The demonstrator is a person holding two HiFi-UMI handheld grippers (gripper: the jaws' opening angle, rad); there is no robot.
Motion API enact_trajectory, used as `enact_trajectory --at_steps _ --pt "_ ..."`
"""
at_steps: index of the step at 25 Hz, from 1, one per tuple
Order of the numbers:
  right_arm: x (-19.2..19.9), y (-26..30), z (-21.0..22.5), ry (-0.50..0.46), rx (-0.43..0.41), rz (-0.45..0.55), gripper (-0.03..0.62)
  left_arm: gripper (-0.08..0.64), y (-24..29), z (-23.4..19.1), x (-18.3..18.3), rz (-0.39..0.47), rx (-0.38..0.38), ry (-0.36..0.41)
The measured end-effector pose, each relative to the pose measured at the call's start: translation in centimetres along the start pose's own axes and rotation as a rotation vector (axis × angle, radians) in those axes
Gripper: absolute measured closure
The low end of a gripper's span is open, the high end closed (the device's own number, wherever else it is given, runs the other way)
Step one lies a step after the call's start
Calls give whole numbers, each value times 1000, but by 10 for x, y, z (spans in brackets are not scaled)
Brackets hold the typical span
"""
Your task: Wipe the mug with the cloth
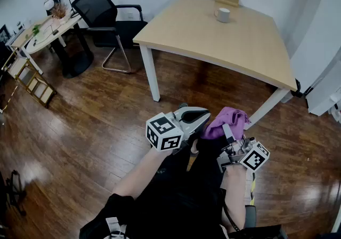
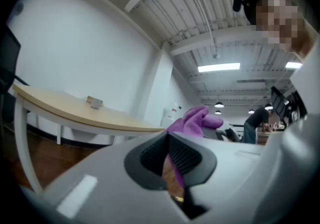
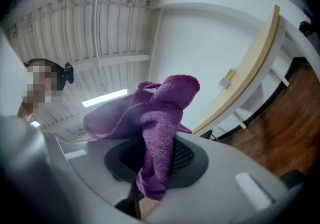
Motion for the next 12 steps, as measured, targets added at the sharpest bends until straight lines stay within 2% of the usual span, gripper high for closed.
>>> enact_trajectory --at_steps 6,12 --pt "-1 20 32 1 26 -14 511 541 9 -36 -2 11 -14 -14" --pt "-17 43 53 -19 26 -2 511 541 30 -64 -21 41 11 7"
Point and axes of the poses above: the fingertips, and each gripper's own axes: y forward along the fingers, z to its right, x out of its underside, the point moved 4 cm from there along -y, backward along the fingers, and after that the axes turned 6 degrees about z, right-handed, at the moved point
